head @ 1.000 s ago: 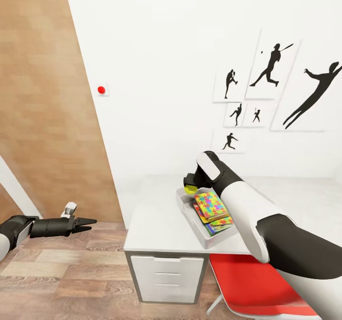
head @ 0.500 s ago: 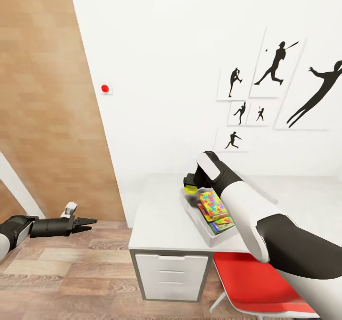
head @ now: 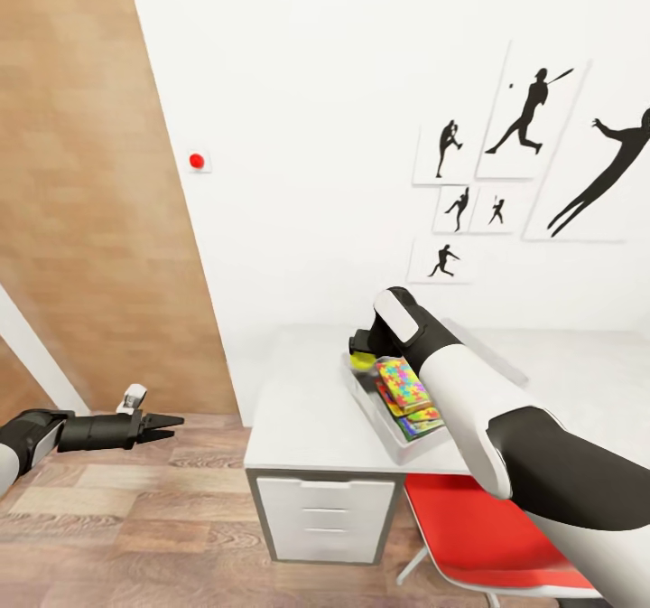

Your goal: Put all the toys in the child's room - the three board games (two on the bed and one on the table), the two jigsaw puzzles on the table, and the tennis ball on the table - inside the toy box on the table in the child's room.

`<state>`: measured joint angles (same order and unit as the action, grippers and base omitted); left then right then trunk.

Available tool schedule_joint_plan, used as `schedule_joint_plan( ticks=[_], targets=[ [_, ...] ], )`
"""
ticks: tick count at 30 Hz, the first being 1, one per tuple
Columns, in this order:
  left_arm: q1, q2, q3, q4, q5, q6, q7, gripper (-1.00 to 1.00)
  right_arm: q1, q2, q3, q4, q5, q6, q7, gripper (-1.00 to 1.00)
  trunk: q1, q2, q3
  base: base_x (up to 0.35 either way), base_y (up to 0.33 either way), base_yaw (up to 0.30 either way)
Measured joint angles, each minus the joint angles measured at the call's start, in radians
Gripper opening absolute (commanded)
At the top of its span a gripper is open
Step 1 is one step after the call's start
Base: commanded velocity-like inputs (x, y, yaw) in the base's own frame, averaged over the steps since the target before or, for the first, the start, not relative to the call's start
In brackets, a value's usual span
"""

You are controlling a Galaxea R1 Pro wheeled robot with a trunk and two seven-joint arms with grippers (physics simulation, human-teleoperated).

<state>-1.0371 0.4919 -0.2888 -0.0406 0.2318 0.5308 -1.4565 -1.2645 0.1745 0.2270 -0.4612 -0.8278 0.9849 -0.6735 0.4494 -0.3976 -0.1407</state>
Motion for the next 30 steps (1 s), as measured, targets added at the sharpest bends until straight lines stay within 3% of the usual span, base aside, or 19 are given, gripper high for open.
schedule_joint_plan(
  ticks=[15, 30],
  targets=[
    [0.001, 0.001, 0.001, 0.0, 0.0, -0.001, 0.0, 1.0, 0.0, 0.0, 0.0, 0.0, -0.001, -0.001, 0.001, -1.0, 0.0, 0.0, -0.001, 0.066, -0.102, 0.0],
    [0.001, 0.002, 0.001, 0.0, 0.0, -0.001, 0.0, 1.0, 0.0, 0.0, 0.0, 0.0, -0.001, -0.005, 0.0, -1.0, 0.0, 0.0, -0.001, 0.042, 0.07, 0.0]
  ],
)
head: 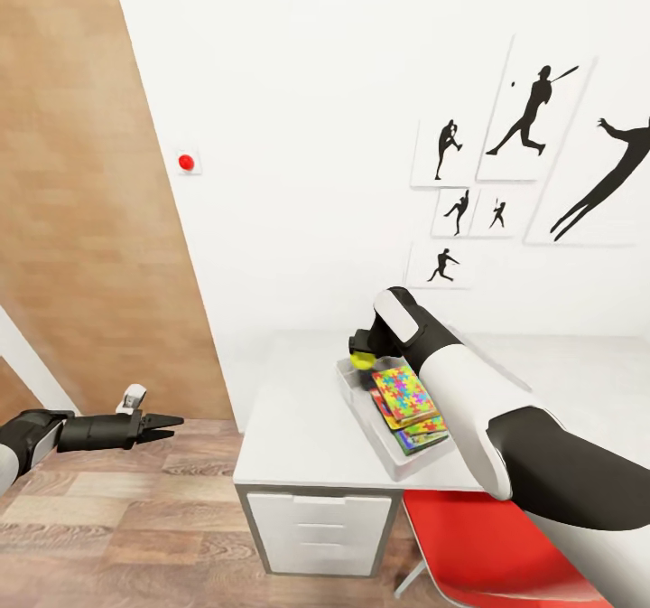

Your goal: Put all the toys in the child's room - the three board games (two on the bed and one on the table), the two jigsaw puzzles on the table, and the tennis ball on the table - inside the toy box on the table in the child's room.

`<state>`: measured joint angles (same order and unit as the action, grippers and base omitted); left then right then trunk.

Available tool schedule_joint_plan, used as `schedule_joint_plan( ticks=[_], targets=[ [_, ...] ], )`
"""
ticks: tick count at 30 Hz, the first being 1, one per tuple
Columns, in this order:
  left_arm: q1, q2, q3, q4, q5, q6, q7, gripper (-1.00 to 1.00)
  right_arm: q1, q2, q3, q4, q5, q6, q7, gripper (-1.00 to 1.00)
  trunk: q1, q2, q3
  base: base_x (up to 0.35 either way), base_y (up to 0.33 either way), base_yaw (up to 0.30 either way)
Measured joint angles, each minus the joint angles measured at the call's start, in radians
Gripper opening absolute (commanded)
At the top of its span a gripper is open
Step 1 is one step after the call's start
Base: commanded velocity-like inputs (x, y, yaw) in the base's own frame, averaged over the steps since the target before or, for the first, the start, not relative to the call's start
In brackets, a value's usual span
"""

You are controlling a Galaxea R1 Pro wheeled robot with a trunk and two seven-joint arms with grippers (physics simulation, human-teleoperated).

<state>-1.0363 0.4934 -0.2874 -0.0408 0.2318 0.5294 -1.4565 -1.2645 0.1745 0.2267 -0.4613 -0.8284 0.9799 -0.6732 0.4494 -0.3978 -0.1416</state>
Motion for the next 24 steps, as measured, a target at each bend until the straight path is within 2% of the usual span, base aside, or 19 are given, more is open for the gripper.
schedule_joint_plan(
  ticks=[24],
  targets=[
    [0.002, -0.001, 0.0, 0.0, 0.0, -0.002, 0.0, 1.0, 0.0, 0.0, -0.001, 0.0, 0.001, 0.002, 0.0, -1.0, 0.0, 0.0, 0.0, 0.016, 0.015, 0.0]
  ],
)
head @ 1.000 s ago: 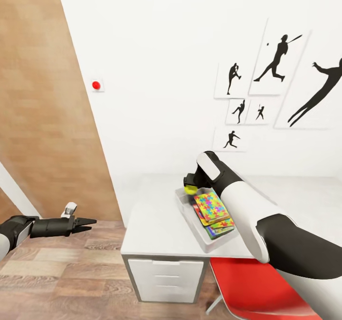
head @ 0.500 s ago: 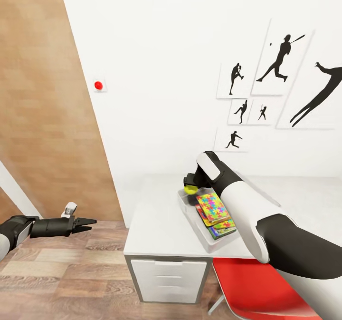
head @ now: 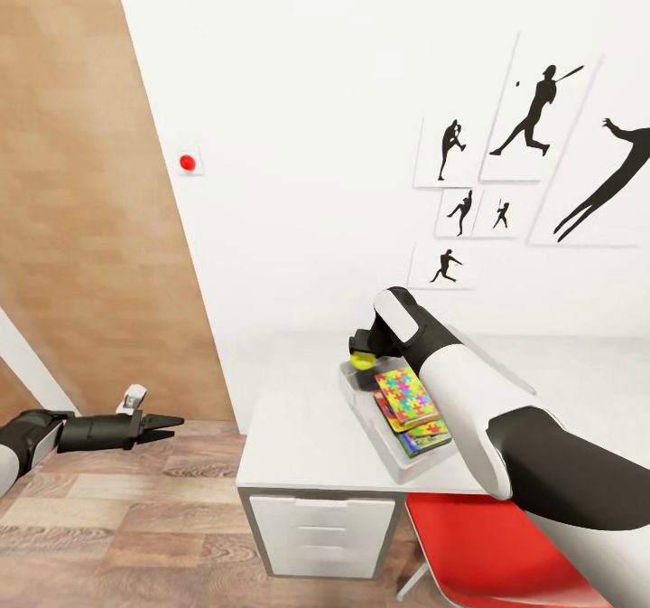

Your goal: Put all the toys in the child's room - the three board games (two on the bed and one on the table), the two jigsaw puzzles on the table, and the tennis ball on the table - inside the toy box on the table in the child's room.

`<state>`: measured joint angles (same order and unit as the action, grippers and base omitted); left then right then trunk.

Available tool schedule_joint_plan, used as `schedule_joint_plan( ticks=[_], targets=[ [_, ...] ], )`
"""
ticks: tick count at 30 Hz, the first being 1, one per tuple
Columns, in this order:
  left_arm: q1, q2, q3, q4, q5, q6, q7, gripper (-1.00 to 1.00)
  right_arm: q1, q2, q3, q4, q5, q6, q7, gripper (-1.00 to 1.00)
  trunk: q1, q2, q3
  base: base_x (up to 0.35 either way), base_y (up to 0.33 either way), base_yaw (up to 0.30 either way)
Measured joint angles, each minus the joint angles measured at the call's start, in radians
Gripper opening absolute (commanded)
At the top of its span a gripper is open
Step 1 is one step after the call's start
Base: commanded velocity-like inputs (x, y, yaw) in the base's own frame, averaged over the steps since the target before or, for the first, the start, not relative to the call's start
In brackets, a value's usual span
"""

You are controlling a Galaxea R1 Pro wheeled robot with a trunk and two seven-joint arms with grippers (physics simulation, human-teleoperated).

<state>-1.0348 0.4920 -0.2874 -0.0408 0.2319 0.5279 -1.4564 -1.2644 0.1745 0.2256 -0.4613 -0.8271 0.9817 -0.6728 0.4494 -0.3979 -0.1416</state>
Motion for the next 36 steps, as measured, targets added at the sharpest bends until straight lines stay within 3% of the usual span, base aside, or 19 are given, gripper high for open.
schedule_joint_plan(
  ticks=[14, 15, 36],
  targets=[
    [0.001, 0.0, 0.0, 0.0, 0.0, 0.0, 0.0, 1.0, 0.0, 0.0, 0.0, 0.0, 0.0, 0.001, 0.0, -1.0, 0.0, 0.0, 0.0, 0.084, 0.0, 0.0],
    [0.001, 0.0, 0.0, 0.0, 0.0, 0.0, 0.0, 1.0, 0.0, 0.0, 0.0, 0.0, 0.0, 0.001, 0.0, 1.0, 0.0, 0.0, 0.0, 0.004, 0.0, 0.0],
    [0.001, 0.0, 0.0, 0.0, 0.0, 0.0, 0.0, 1.0, 0.0, 0.0, 0.0, 0.0, -0.003, 0.0, -0.002, 1.0, 0.0, 0.0, 0.0, 0.0, 0.0, 0.0]
  ],
)
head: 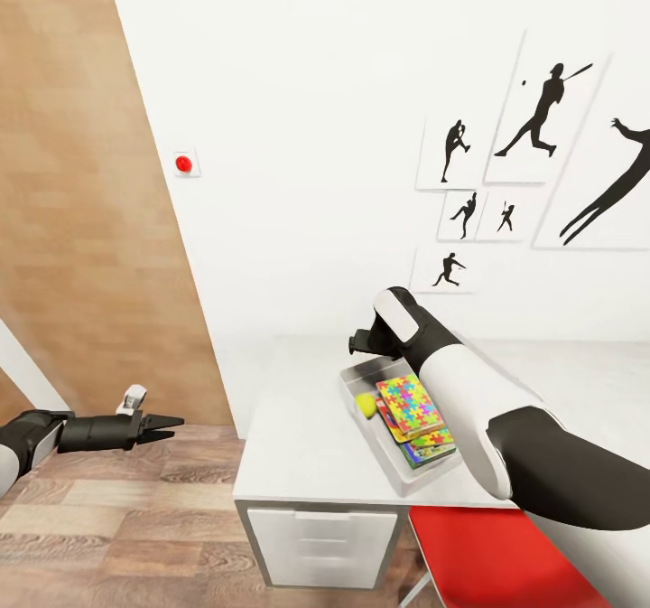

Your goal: Put all the toys in the child's room - the three board games (two on the bed and one on the table), the two jigsaw puzzles on the table, and the tennis ball on the table - inside the toy box on the table in the child's room.

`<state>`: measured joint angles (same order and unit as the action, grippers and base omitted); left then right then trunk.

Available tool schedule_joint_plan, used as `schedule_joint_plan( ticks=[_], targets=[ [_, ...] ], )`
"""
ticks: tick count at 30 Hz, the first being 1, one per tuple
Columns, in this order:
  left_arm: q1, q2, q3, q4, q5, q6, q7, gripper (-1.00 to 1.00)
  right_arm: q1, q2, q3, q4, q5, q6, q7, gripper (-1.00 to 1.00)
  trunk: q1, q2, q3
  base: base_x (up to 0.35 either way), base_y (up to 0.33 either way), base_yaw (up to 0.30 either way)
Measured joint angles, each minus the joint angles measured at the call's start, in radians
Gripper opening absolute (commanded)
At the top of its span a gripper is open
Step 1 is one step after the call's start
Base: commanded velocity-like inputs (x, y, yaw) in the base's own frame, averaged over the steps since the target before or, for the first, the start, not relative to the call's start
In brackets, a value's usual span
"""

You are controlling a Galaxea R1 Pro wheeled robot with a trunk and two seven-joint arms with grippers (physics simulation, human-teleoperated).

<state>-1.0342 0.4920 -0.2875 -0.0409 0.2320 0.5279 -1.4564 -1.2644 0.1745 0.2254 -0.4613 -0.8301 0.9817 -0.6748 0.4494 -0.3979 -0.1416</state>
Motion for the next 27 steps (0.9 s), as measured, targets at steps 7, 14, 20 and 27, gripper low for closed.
schedule_joint_plan(
  ticks=[7, 14, 20, 27],
  targets=[
    [0.0, 0.0, 0.0, 0.0, 0.0, 0.0, 0.0, 1.0, 0.0, 0.0, 0.002, 0.0, -0.002, -0.004, -0.002, 1.0, 0.0, 0.0, 0.0, -0.028, 0.0, 0.0],
    [0.0, 0.0, 0.0, 0.0, 0.0, 0.0, 0.0, 1.0, 0.0, 0.0, 0.001, -0.001, 0.001, -0.009, -0.001, 1.0, 0.0, 0.0, 0.005, -0.186, 0.0, -0.029],
    [0.0, 0.002, 0.003, 0.0, 0.0, 0.002, -0.001, 1.0, 0.0, 0.0, 0.0, -0.001, 0.0, -0.012, -0.001, 1.0, 0.0, 0.0, 0.014, -0.077, 0.0, -0.065],
    [0.001, 0.005, 0.007, -0.003, 0.0, 0.005, -0.01, 1.0, 0.0, 0.0, 0.0, -0.006, 0.0, -0.019, -0.004, 1.0, 0.0, 0.0, 0.026, -0.006, 0.0, -0.067]
  ],
)
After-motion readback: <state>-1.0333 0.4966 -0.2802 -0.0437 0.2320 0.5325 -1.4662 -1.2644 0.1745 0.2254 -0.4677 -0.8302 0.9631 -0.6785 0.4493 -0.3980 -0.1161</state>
